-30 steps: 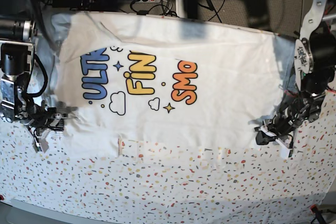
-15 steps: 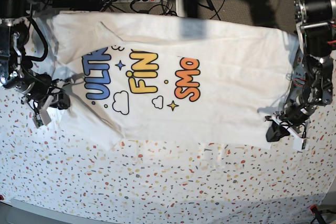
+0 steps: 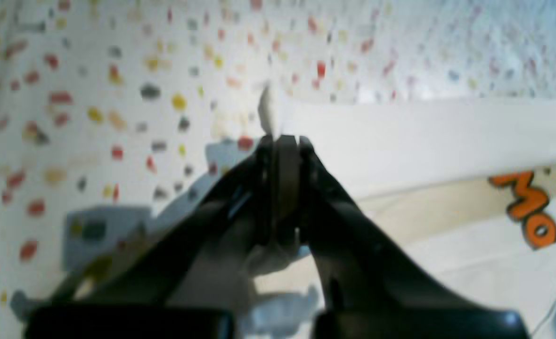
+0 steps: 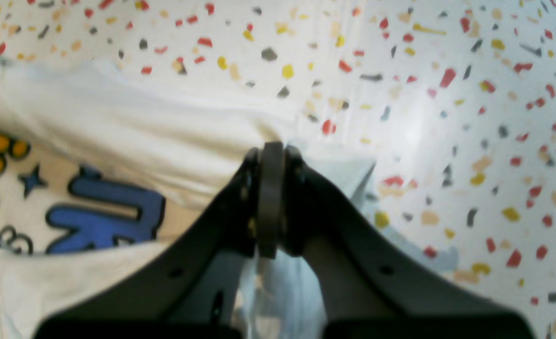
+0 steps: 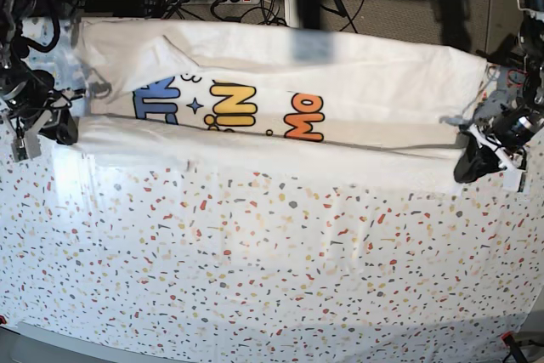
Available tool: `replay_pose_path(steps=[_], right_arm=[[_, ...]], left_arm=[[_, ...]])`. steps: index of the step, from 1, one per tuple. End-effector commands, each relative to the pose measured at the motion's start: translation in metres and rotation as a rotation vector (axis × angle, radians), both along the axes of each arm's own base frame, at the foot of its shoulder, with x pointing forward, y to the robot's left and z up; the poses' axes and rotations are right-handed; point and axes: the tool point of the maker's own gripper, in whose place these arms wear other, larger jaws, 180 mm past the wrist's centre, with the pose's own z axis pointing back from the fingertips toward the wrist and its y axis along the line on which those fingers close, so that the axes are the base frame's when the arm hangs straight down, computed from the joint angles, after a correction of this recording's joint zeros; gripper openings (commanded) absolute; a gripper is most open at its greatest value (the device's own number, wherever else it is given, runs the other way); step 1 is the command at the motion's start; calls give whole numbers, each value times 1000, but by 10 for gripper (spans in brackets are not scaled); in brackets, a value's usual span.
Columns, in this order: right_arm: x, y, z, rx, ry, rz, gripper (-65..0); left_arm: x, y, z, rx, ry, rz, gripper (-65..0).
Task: Fold the T-shirt properly
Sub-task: 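Fold the shirt's hem half over toward the collar with both grippers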
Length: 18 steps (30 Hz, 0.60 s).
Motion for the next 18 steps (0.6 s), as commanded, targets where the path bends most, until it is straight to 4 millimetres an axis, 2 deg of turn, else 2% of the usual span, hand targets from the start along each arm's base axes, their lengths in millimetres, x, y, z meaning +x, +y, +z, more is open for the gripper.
replay_pose_path(steps=[1, 10, 14, 18], right_arm=[[4, -2, 14, -11, -46, 15, -650], [-32, 7, -14, 25, -2, 11, -650], [-35, 6, -22, -5, 17, 6, -650], [-32, 5, -15, 3, -20, 3, -650]], left_arm=[[6, 2, 19, -1, -54, -11, -650], [-28, 4, -16, 48, 61, -29, -650], [-35, 7, -25, 90, 89, -39, -650], [-34, 15, -25, 117, 94, -21, -650]])
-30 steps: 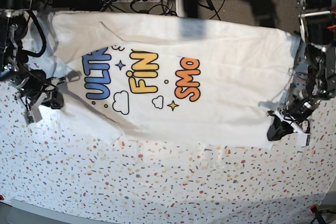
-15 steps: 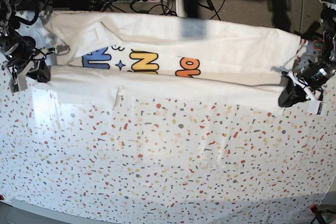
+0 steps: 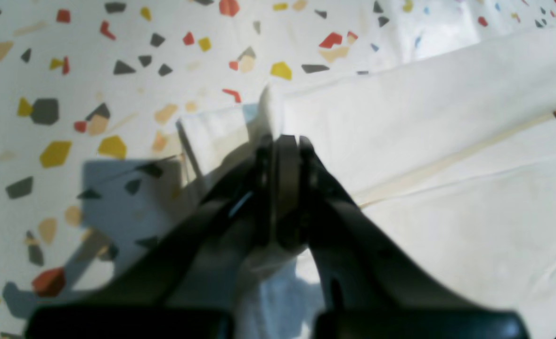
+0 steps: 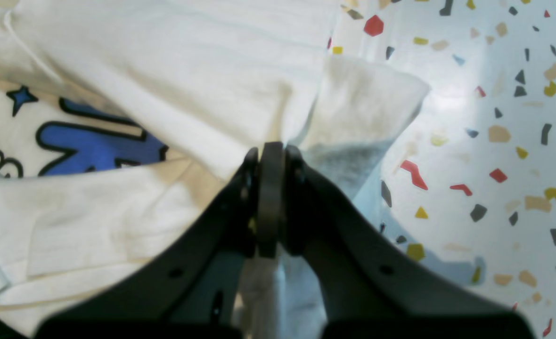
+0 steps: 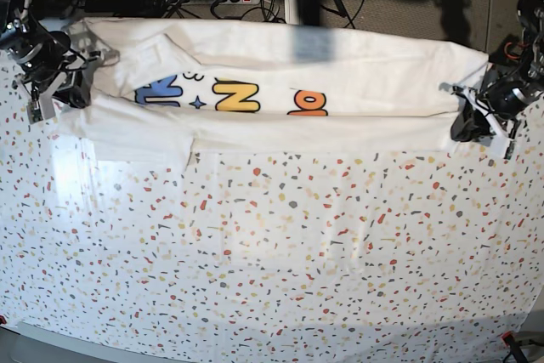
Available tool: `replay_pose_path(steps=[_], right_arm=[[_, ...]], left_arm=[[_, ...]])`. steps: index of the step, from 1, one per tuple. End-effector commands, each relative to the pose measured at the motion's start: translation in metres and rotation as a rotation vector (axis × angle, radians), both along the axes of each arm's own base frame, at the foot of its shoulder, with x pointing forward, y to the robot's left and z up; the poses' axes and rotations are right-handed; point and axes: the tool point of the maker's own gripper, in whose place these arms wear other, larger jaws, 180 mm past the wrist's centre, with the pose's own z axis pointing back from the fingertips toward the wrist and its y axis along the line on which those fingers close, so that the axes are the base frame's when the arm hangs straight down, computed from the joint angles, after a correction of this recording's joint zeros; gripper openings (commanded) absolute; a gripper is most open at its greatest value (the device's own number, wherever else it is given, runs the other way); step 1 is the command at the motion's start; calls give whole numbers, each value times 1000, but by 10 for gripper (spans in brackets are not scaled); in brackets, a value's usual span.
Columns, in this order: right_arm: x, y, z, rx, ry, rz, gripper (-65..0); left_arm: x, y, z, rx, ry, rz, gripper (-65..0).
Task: Fold the T-shirt properly
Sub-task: 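Fold the shirt's hem half over toward the collar with both grippers, then fold the shirt end near the left gripper inward with the left gripper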
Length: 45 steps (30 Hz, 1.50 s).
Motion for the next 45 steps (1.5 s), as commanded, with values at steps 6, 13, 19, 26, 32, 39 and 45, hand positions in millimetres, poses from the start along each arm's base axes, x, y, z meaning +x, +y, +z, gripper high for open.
replay_pose_path(steps=[6, 13, 19, 26, 32, 39, 45], right_arm=[[10, -17, 31, 28, -98, -45, -650], [5, -17, 22, 28, -58, -58, -650], [-9, -13, -2, -9, 28, -76, -650], [-12, -13, -7, -19, 53, -81, -421], [-12, -14, -8, -22, 63, -86, -353], [-13, -14, -9, -22, 68, -86, -353], [-14, -14, -9, -23, 72, -87, -353]], left_arm=[[14, 17, 30, -17, -68, 14, -650], [10, 18, 25, -9, -33, 8, -650], [3, 21, 16, 36, 8, -7, -650], [3, 22, 16, 37, 7, -6, -406], [2, 41, 15, 76, 55, 43, -313], [-19, 44, 7, 14, 179, 42, -313], [-29, 47, -5, -37, 205, 81, -313]])
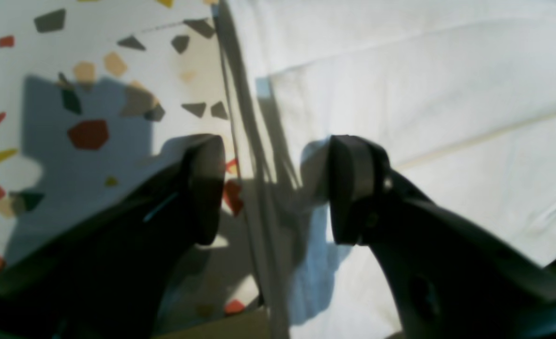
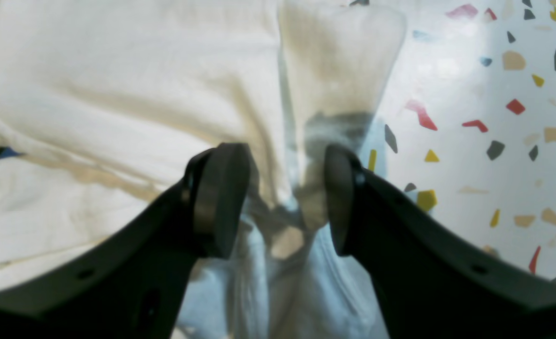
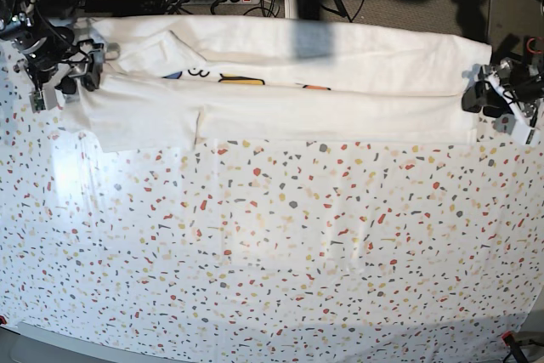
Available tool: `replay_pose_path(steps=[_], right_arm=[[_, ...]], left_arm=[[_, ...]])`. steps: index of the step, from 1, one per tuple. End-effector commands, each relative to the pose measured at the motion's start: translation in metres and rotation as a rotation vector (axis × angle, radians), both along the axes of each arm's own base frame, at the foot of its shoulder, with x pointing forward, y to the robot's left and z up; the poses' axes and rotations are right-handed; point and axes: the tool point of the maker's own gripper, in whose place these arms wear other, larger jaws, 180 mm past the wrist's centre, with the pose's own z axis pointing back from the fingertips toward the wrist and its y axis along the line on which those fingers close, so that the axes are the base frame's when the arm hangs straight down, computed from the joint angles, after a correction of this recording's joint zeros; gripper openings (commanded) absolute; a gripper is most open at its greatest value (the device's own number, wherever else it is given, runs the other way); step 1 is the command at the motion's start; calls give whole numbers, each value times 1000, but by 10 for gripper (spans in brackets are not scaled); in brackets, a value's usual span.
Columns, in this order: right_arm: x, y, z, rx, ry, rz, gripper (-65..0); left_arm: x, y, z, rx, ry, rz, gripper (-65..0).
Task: Fold the T-shirt properly
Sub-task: 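Fold the shirt end near the left gripper inward with the left gripper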
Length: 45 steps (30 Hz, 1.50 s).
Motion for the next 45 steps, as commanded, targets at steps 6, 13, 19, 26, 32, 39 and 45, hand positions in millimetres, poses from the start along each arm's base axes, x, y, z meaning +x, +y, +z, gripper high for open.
replay_pose_path(steps=[6, 13, 19, 26, 32, 39, 45], right_arm=[[9, -6, 14, -18, -44, 5, -353], [10, -6, 15, -18, -51, 5, -353], [13, -5, 19, -15, -77, 7, -353], [16, -9, 22, -18, -97, -21, -353], [21, -10, 29, -11, -146, -34, -353], [21, -10, 29, -8, -147, -35, -353], [30, -5, 37, 51, -188, -44, -353]], left_arm=[[0, -3, 3, -137, -23, 30, -316], [-19, -36, -21, -203, 84, 7, -387], [-23, -37, -24, -198, 111, -6, -577], [21, -3, 10, -114, -84, 32, -650], [69, 38, 25, 133, -110, 123, -650], [82, 46, 40, 247, 21, 106, -650], [67, -4, 57, 260, 21, 12, -650]])
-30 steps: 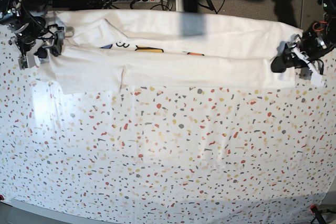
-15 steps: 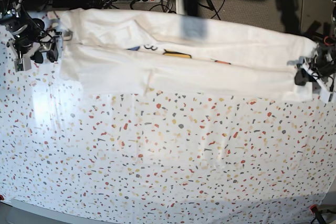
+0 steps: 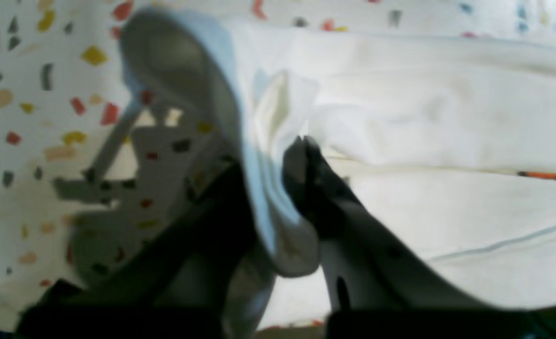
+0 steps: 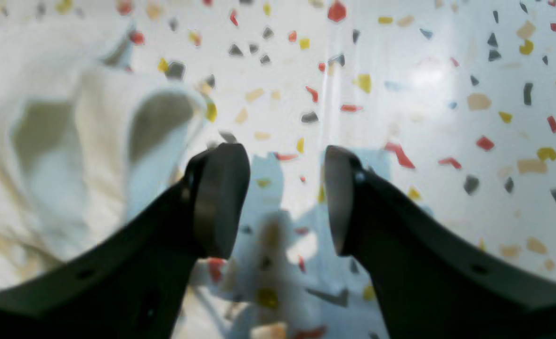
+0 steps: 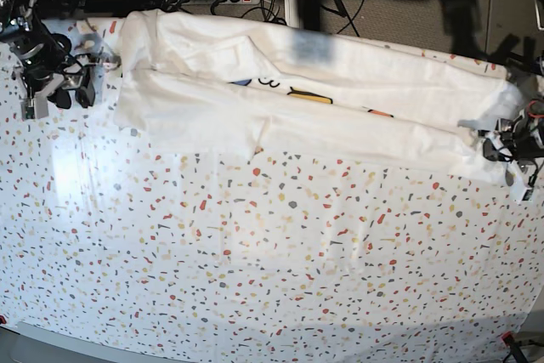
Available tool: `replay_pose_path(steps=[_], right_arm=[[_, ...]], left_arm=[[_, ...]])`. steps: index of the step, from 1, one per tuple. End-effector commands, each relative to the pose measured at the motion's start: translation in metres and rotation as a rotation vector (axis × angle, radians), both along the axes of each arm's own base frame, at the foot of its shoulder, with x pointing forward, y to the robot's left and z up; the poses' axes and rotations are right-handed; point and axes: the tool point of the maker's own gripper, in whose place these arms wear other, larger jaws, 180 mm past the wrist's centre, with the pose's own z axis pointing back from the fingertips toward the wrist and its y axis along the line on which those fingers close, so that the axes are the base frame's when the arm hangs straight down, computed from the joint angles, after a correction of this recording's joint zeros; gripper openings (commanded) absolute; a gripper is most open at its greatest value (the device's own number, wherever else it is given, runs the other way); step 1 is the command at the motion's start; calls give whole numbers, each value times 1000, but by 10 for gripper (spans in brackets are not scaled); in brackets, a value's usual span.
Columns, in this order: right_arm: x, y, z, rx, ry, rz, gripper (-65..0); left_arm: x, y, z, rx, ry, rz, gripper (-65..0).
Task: Fold the T-shirt properly
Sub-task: 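Fold the shirt end near the left gripper inward with the left gripper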
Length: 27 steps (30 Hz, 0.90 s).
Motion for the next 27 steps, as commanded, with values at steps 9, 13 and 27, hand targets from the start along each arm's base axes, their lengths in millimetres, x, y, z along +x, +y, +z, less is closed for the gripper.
replay_pose_path(steps=[9, 13, 27], right_arm=[[9, 0, 16, 35, -49, 2, -354], [9, 0, 16, 36, -47, 2, -353], [9, 0, 16, 35, -46, 3, -353]], left_arm=[[-13, -110, 23, -190, -136, -86, -650], [-16, -151, 19, -288, -131, -102, -650], [-28, -257, 21, -344, -184, -340, -448]])
